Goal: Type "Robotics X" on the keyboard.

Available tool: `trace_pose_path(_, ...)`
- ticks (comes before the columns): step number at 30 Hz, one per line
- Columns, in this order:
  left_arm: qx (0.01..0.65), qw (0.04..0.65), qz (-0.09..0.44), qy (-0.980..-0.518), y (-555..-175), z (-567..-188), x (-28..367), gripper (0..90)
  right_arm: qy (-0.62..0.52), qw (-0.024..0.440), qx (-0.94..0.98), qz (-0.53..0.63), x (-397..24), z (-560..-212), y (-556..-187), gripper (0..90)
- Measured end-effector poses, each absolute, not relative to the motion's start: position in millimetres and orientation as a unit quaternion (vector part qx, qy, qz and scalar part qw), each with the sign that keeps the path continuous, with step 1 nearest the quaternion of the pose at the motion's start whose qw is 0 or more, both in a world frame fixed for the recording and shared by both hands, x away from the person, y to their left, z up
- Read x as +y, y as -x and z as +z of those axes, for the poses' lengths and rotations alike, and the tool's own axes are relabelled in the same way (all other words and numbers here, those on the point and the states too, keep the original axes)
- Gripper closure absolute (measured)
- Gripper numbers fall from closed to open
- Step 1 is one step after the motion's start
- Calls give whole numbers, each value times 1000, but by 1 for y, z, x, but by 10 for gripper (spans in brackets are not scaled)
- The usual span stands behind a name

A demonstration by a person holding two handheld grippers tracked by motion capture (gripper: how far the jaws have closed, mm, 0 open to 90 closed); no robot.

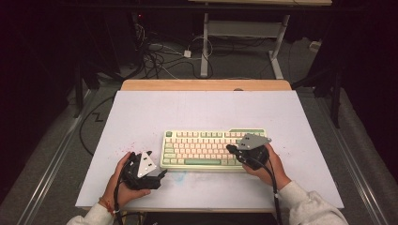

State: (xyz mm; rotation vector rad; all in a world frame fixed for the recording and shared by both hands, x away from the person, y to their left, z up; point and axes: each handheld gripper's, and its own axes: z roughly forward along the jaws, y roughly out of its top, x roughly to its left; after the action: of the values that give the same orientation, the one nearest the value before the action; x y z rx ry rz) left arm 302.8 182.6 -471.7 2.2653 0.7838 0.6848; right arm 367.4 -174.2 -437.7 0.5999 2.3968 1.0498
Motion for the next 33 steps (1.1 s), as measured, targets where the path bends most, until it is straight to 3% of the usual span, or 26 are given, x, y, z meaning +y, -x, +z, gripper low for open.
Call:
trace_pose_path(15,294,310,255,-867,-304,-476,180,170,-226,206,882,358,-140,-447,-397,900)
trace_pose_path(33,292,305,249,-872,-304,-477,179,173,-222,203,897,323,-122,-455,-402,900)
